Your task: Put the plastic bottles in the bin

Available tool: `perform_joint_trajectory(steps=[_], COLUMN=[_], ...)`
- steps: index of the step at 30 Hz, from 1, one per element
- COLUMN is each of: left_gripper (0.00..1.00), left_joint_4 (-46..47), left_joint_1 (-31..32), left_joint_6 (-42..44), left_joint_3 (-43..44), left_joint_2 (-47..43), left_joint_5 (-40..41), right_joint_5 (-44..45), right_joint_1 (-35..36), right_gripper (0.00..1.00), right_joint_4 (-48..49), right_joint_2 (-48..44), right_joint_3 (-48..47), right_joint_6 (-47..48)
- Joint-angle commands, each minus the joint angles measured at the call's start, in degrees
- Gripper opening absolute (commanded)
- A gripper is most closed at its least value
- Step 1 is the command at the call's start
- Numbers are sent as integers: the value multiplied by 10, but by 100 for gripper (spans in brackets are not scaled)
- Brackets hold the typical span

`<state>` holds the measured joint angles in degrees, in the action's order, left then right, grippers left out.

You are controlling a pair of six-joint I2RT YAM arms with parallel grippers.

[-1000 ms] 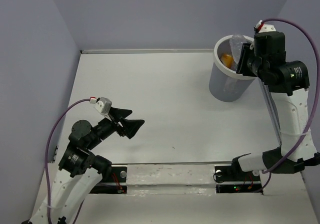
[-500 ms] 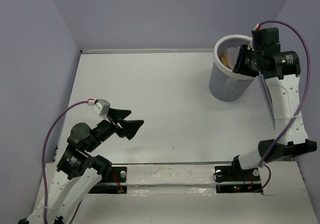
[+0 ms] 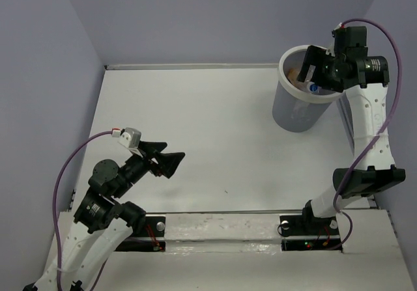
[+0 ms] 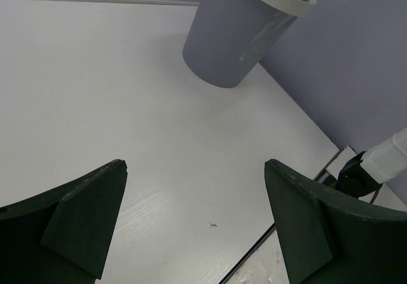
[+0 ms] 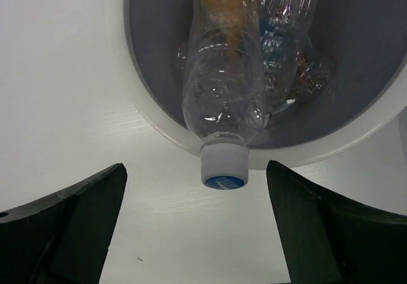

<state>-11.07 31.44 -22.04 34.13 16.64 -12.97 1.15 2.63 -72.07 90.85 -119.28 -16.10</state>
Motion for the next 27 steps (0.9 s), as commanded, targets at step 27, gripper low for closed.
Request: perform_joint_trajectory(steps=[27], left_gripper=[99], left_joint_4=[132], left_joint_1=[2], left_joint_6=[31], left_joint_3=[231], left_joint_2=[43], left_joint_5=[109], right_joint_5=[-336], right_joint_1=[-2], right_gripper=[100], right_joint_4=[629], right_joint_2=[-600], right_joint_3=[356], right_joint_6=[-60])
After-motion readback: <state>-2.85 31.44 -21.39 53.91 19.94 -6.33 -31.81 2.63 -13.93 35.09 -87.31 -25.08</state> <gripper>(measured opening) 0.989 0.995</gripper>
